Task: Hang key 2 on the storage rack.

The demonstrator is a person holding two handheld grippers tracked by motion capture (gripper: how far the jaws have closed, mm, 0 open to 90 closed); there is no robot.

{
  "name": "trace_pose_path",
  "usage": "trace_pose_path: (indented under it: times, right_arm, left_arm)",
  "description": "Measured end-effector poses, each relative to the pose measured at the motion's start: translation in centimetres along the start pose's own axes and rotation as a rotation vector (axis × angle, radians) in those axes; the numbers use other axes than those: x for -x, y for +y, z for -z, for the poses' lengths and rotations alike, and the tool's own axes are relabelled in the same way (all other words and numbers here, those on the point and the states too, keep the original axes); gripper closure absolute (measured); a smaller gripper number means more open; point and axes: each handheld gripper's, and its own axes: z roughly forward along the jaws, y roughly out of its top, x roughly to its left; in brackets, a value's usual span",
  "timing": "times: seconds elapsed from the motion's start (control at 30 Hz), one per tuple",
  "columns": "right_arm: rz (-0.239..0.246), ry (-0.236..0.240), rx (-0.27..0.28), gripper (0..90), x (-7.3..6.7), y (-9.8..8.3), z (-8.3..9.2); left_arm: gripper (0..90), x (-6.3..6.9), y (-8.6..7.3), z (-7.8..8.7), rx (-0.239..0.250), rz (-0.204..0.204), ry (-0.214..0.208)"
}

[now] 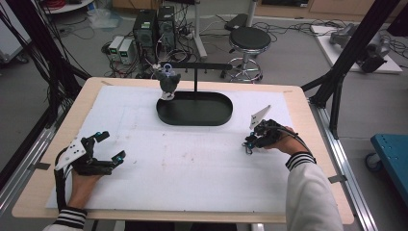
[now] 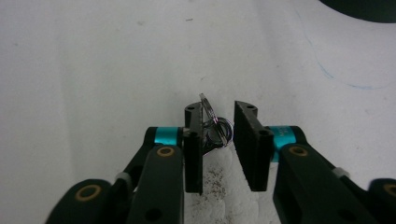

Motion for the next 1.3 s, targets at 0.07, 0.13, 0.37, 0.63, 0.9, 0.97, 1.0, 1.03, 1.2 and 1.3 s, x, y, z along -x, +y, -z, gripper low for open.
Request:
trace_pose_path:
  times: [0.07, 0.13, 0.37, 0.63, 0.9, 0.97, 1.0, 1.03, 1.2, 1.3]
  right_arm:
    - [-0.003, -0.007, -0.011, 81.0, 0.0, 0.0, 0.0]
    - [0.002, -0.002, -0.001, 84.1, 0.0, 0.1, 0.0]
    - [-0.005, -0.002, -0.010, 87.5, 0.0, 0.2, 0.1]
    - [-0.021, 0.008, -0.010, 88.2, 0.0, 0.3, 0.0]
    - [-0.053, -0.003, 0.034, 88.6, 0.0, 0.6, 0.9]
    - [-0.052, -0.012, 0.045, 88.6, -0.1, 0.7, 1.2]
    - [-0.055, -0.011, 0.056, 88.6, -0.2, 0.7, 1.4]
    - [-0.053, -0.020, 0.067, 88.6, -0.2, 0.8, 1.6]
    - [-0.077, -0.039, 0.121, 88.6, -0.3, 0.8, 2.9]
    - [-0.098, -0.055, 0.159, 88.6, -0.4, 0.8, 3.8]
  left_arm:
    - [1.7, 0.0, 0.0, 0.0, 0.002, -0.001, -0.001]
    - [1.7, 0.0, 0.0, 0.0, 0.001, -0.001, -0.001]
    - [1.7, 0.0, 0.0, 0.0, 0.001, 0.001, 0.000]
    - [1.7, 0.0, 0.0, 0.0, 0.000, 0.001, 0.006]
    - [1.7, 0.0, 0.0, 0.0, -0.002, -0.005, 0.004]
    - [1.7, 0.0, 0.0, 0.0, -0.002, -0.005, 0.004]
    - [1.7, 0.0, 0.0, 0.0, -0.002, -0.004, 0.004]
    - [1.7, 0.0, 0.0, 0.0, 0.001, -0.001, 0.004]
    - [1.7, 0.0, 0.0, 0.0, 0.003, 0.000, 0.005]
    - [1.7, 0.0, 0.0, 0.1, 0.004, 0.001, 0.004]
